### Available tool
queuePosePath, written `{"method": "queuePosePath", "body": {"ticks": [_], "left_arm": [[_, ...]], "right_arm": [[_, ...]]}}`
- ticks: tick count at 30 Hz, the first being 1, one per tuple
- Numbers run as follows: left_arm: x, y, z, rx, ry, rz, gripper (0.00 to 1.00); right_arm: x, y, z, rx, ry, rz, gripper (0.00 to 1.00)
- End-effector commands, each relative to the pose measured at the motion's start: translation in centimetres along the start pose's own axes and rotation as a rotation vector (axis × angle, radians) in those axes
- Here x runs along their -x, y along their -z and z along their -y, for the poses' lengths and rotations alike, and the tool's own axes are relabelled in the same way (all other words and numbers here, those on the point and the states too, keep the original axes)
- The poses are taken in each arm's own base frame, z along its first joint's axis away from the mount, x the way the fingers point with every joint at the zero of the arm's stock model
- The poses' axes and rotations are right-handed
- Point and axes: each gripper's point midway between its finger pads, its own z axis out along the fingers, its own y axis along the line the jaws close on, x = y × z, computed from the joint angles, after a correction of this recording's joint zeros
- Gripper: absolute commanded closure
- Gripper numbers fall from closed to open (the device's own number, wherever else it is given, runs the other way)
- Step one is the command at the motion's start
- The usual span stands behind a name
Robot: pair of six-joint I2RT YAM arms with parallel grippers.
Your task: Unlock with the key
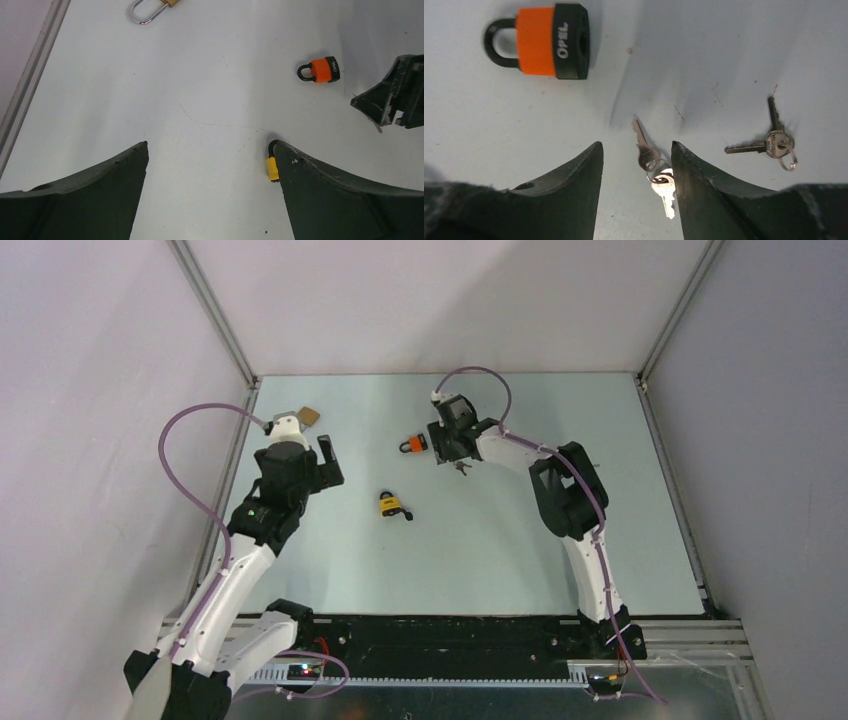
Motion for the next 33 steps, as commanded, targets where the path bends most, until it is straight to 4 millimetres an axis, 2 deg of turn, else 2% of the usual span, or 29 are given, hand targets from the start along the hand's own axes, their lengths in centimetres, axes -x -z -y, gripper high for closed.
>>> {"method": "queuePosePath", "body": {"ticks": [1,6,10,13,15,16,17,18,19,20,21,22,23,24,25,26,27,28,33], "left_arm": [[1.4,0.2,0.3,-0.025,-0.002,0.053,0.00],[1.4,0.2,0.5,-0.031,-0.003,0.053,0.00],[1.3,0.2,0.8,-0.053,-0.004,0.048,0.00],[1.2,0.2,1.1,-0.066,-0.004,0.044,0.00],[1.1,0.2,1.4,-0.081,-0.004,0.042,0.00],[1.2,0.2,1.5,-0.087,-0.003,0.042,0.00],[1.0,0.2,1.7,-0.103,-0.004,0.036,0.00],[1.0,0.2,1.9,-0.114,-0.004,0.034,0.00],[0.9,0.2,2.3,-0.133,-0.003,0.029,0.00],[0.8,0.2,2.5,-0.145,-0.002,0.026,0.00],[0.7,0.2,2.8,-0.164,-0.001,0.020,0.00],[0.6,0.3,3.1,-0.175,0.002,0.016,0.00],[0.5,0.3,3.4,-0.194,0.004,0.012,0.00],[0.4,0.4,3.8,-0.215,0.010,0.006,0.00],[0.3,0.4,4.0,-0.225,0.012,0.003,0.00],[0.2,0.5,4.4,-0.249,0.017,-0.002,0.00],[0.1,0.6,4.7,-0.260,0.019,-0.006,0.00],[0.1,0.7,5.2,-0.286,0.026,-0.010,0.00],[-0.1,1.1,7.4,-0.388,0.077,-0.032,0.00]], "right_arm": [[-1.0,-1.0,0.8,-0.052,0.023,-0.051,0.45],[-2.2,-1.3,1.0,-0.067,0.023,-0.087,0.52],[-4.1,-1.0,1.1,-0.066,0.023,-0.132,0.67],[-4.9,-0.4,0.8,-0.042,0.016,-0.139,0.82],[-5.2,0.4,0.4,-0.013,0.005,-0.136,0.92],[-6.0,0.6,0.2,0.008,-0.003,-0.150,0.94],[-5.6,1.3,-0.2,0.028,-0.010,-0.138,1.00],[-6.3,1.5,-0.8,0.068,-0.022,-0.150,1.00],[-5.7,2.5,-1.3,0.097,-0.030,-0.132,1.00],[-6.4,2.8,-1.9,0.143,-0.048,-0.140,1.00],[-5.6,3.8,-2.4,0.171,-0.059,-0.115,1.00],[-6.2,4.2,-3.1,0.221,-0.080,-0.117,1.00],[-5.0,5.2,-3.7,0.259,-0.089,-0.074,1.00],[-6.0,5.7,-4.2,0.299,-0.110,-0.093,1.00],[-4.8,6.8,-4.7,0.334,-0.115,-0.047,1.00],[-5.7,7.3,-5.3,0.374,-0.130,-0.063,1.00],[-4.5,8.5,-6.1,0.424,-0.128,-0.020,1.00],[-5.2,8.9,-6.2,0.441,-0.142,-0.026,1.00],[-3.9,13.4,-8.3,0.609,-0.145,0.091,1.00]]}}
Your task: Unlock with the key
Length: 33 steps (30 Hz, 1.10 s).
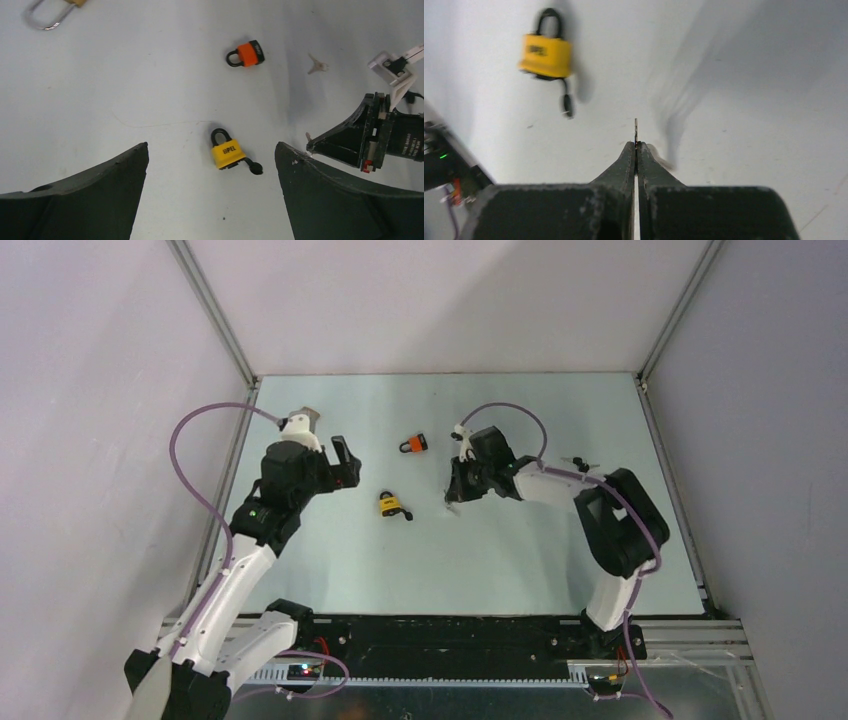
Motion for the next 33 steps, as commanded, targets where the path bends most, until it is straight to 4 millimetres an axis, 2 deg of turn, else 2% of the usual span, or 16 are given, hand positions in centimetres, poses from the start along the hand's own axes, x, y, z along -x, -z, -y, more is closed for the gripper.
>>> {"method": "queuePosePath", "body": {"ticks": [1,11,14,16,22,33], "left_arm": [[-0.2,-0.2,3.3,-0.160,0.057,-0.009,0.00],[-0.7,0.6,9.6,-0.435,0.124,-0.038,0.01],[0.0,1.5,11.7,-0.551,0.142,-0.007,0.03],[0.3,1.8,12.4,-0.578,0.143,0.005,0.03],[0.3,2.1,13.4,-0.605,0.171,-0.017,0.04],[0.0,2.2,13.9,-0.594,0.285,-0.059,0.07]], "right_arm": [[4.5,4.5,-6.3,0.259,0.062,0.205,1.00],[5.3,10.7,-11.9,0.503,0.185,0.361,1.00],[5.1,11.8,-13.1,0.544,0.199,0.378,1.00],[5.3,12.5,-13.7,0.558,0.213,0.394,1.00],[5.4,13.7,-14.9,0.564,0.257,0.424,1.00],[4.8,13.7,-15.5,0.423,0.390,0.483,1.00]]}}
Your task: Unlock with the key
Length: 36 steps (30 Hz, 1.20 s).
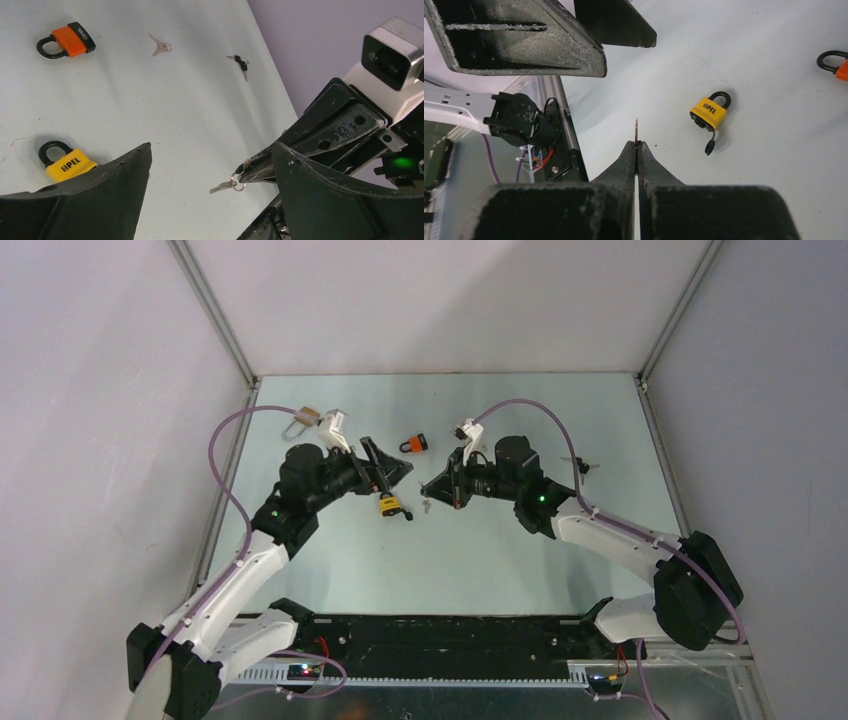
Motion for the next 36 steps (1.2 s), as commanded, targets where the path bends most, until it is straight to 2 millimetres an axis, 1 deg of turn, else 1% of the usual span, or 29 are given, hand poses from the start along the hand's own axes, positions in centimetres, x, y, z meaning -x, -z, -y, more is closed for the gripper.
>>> {"method": "queuePosePath", "body": {"ticks": [1,7,11,14,17,22,24,27,30,31,33,36], "left_arm": [[0.7,-0.1,1.6,-0.045,0.038,0.022,0.07],[-0.2,0.0,2.5,-0.089,-0.015,-0.012,0.10],[0.4,0.6,4.2,-0.172,-0.087,0.020,0.13],[1.0,1.7,5.5,-0.233,-0.139,0.057,0.16],[1.6,2.7,7.0,-0.308,-0.201,0.095,0.19],[1.8,3.1,8.7,-0.402,-0.241,0.097,0.22],[1.8,3.4,10.0,-0.475,-0.254,0.081,0.23],[1.7,3.0,10.6,-0.511,-0.250,0.055,0.26],[1.9,2.9,11.1,-0.531,-0.253,0.049,0.31],[1.9,2.8,11.1,-0.533,-0.252,0.046,0.35],[2.0,2.6,11.2,-0.540,-0.249,0.044,0.41],[2.1,2.9,11.8,-0.568,-0.248,0.046,0.46]], "right_arm": [[1.3,0.5,-0.5,-0.047,0.112,0.044,1.00],[1.8,0.5,-1.8,0.017,0.109,0.059,1.00],[2.5,0.7,-3.3,0.082,0.111,0.079,1.00],[3.1,1.0,-4.3,0.124,0.107,0.097,1.00],[4.3,1.6,-5.4,0.190,0.089,0.128,1.00],[5.9,2.7,-6.4,0.280,0.066,0.166,1.00],[6.2,2.9,-6.6,0.299,0.059,0.171,1.00],[6.5,3.2,-6.8,0.325,0.048,0.175,1.00],[7.2,3.6,-7.4,0.351,0.053,0.194,1.00],[7.3,3.8,-7.5,0.356,0.055,0.199,1.00],[7.6,4.0,-7.7,0.371,0.060,0.207,1.00],[7.5,4.1,-7.9,0.386,0.057,0.199,1.00]]}}
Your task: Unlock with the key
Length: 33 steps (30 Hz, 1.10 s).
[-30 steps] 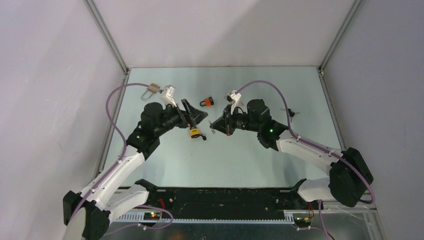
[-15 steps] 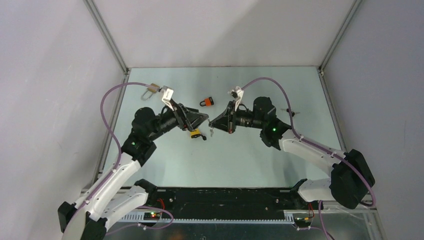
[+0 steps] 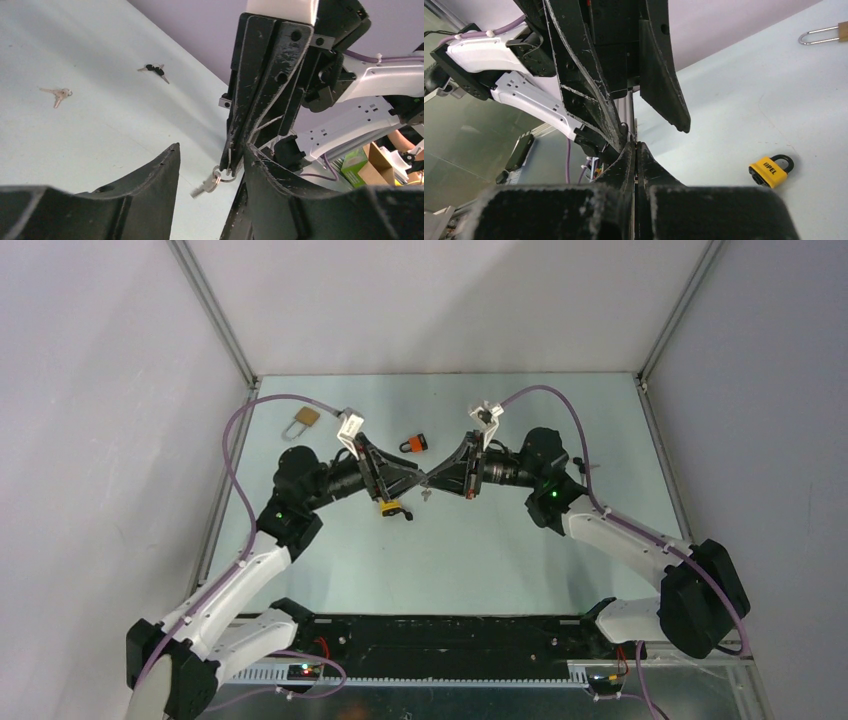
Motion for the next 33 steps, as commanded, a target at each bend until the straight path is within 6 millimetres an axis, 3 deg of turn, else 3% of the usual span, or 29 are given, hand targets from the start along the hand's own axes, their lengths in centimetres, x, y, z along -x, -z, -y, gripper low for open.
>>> {"method": "queuePosePath", "body": {"ticks": [1,9,19,25,28,33], "left_arm": [[3.1,-0.2,3.3,-0.118,-0.077,0.062,0.49],[3.7,-0.3,4.9,-0.180,-0.079,0.069,0.56],[3.5,-0.6,5.2,-0.201,-0.057,0.065,0.64],[3.6,-0.6,5.4,-0.205,-0.060,0.071,0.79],[3.6,-0.6,5.4,-0.203,-0.062,0.077,0.98],[3.8,-0.4,5.5,-0.198,-0.078,0.094,1.00]], "right_arm": [[1.9,0.4,-2.4,0.086,0.053,0.041,1.00],[2.1,0.3,-2.5,0.099,0.049,0.046,1.00],[2.1,0.3,-2.5,0.106,0.041,0.048,1.00],[1.9,0.2,-2.4,0.109,0.036,0.041,1.00],[1.7,0.2,-2.3,0.109,0.034,0.035,1.00],[1.7,0.3,-2.5,0.114,0.038,0.035,1.00]]}}
